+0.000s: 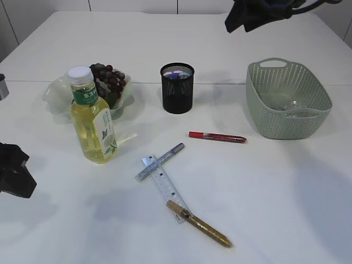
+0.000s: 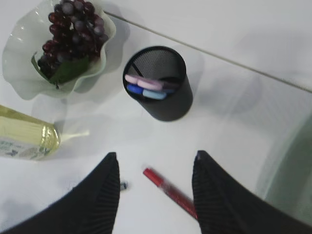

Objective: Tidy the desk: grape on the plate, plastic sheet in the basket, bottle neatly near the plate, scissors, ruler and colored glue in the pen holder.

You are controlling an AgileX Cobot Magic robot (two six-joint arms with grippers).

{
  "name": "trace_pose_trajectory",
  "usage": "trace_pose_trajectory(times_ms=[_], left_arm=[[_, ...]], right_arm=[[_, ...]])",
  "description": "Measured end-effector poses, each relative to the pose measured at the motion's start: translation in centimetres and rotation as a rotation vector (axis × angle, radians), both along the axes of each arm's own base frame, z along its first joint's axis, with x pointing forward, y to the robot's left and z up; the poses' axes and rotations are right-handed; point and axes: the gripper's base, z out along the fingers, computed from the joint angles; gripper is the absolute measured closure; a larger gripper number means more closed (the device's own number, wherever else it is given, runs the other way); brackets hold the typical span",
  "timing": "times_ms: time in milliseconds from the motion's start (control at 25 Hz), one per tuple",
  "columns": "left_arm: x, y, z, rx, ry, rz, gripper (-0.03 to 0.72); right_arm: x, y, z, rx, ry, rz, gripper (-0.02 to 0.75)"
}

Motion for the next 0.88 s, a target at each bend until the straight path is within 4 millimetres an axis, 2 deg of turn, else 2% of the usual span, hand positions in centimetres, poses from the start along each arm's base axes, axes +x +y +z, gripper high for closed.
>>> trace_pose_trajectory(times_ms=[120, 280, 360, 480, 680, 880], left_arm=[[0.0, 0.0, 0.0, 0.004, -0.001, -0.002, 0.282], [0.0, 0.0, 0.0, 0.005, -0.002, -0.002, 0.282], [0.0, 0.1, 0.0, 0.007, -0.003, -0.003, 0.282], [0.0, 0.2, 0.0, 0.02, -0.005, -0.008, 0.282], [0.3, 0.8, -0.1, 0.069, -0.033, -0.016, 0.282], [1.3, 2.1, 0.1, 0.052, -0.084, 0.059, 0.282]], right_arm=[[-2.5, -0.6, 0.4, -0.029, 0.081, -0.032, 0.349], [-5.7, 0.3, 0.3, -0.066, 0.159, -0.049, 0.35], [-7.1, 1.6, -0.1, -0.098, 0.199, -0.047, 0.351], [-8.9, 4.6, -1.0, -0.156, 0.266, -0.031, 0.351], [-11.1, 9.4, -2.3, -0.193, 0.328, -0.044, 0.351], [-12.1, 13.6, -5.7, -0.251, 0.416, 0.002, 0.351]])
